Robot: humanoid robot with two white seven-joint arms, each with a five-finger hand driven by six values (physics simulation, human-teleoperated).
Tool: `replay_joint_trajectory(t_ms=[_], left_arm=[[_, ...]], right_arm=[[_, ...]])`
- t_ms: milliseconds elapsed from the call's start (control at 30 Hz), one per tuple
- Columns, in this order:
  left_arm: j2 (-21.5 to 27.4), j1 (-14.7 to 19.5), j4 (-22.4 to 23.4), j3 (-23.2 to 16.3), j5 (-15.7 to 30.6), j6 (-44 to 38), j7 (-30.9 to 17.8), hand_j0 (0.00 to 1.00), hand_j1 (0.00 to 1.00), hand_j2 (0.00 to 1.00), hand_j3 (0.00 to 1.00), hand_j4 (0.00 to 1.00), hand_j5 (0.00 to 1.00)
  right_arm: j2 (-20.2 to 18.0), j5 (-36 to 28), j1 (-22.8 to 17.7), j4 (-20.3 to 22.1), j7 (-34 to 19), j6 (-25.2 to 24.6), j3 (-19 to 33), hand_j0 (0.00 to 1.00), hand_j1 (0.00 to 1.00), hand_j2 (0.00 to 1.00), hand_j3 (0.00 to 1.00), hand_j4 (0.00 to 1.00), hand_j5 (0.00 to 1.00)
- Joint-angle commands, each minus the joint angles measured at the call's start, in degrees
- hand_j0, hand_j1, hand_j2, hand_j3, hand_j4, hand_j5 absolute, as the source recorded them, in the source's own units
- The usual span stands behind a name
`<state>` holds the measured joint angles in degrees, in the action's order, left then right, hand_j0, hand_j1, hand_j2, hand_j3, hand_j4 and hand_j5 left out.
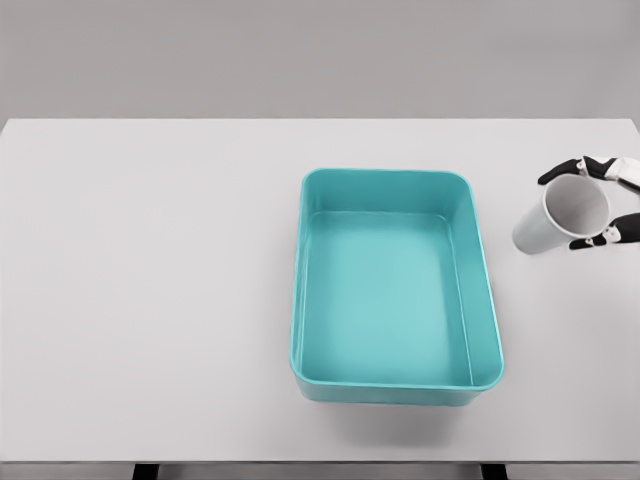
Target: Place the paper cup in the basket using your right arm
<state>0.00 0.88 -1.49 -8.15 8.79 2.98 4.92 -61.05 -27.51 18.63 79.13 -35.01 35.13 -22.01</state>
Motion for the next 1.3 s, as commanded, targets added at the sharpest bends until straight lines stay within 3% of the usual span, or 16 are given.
replay_joint_trajectory(t_ms=[0,300,500,867,1267], left_arm=[[0.0,0.0,0.0,-0.02,0.0,0.0,0.0,1.0,1.0,1.0,1.0,1.0,1.0],[0.0,0.0,0.0,-0.02,0.0,0.0,0.0,1.0,1.0,1.0,1.0,1.0,1.0],[0.0,0.0,0.0,0.06,0.0,0.0,-0.08,1.0,1.0,1.0,1.0,1.0,1.0],[0.0,0.0,0.0,-0.02,0.0,0.0,0.0,1.0,1.0,1.0,1.0,1.0,1.0],[0.0,0.0,0.0,-0.02,0.0,0.0,0.0,1.0,1.0,1.0,1.0,1.0,1.0]], right_arm=[[-0.12,-0.44,0.0,2.26,0.01,-0.13,1.62,0.65,0.65,0.65,0.65,0.65,0.65],[-0.03,0.17,0.0,11.49,0.01,-0.13,4.79,0.65,0.65,0.65,0.65,0.65,0.65],[0.23,0.61,0.44,14.65,0.01,-0.13,4.96,0.65,0.65,0.65,0.65,0.65,0.65],[4.89,4.22,2.2,17.46,0.01,-1.47,2.59,0.64,0.64,0.64,0.64,0.64,0.64],[14.38,12.56,4.92,17.64,0.01,-5.07,-0.57,0.64,0.64,0.64,0.64,0.64,0.64]])
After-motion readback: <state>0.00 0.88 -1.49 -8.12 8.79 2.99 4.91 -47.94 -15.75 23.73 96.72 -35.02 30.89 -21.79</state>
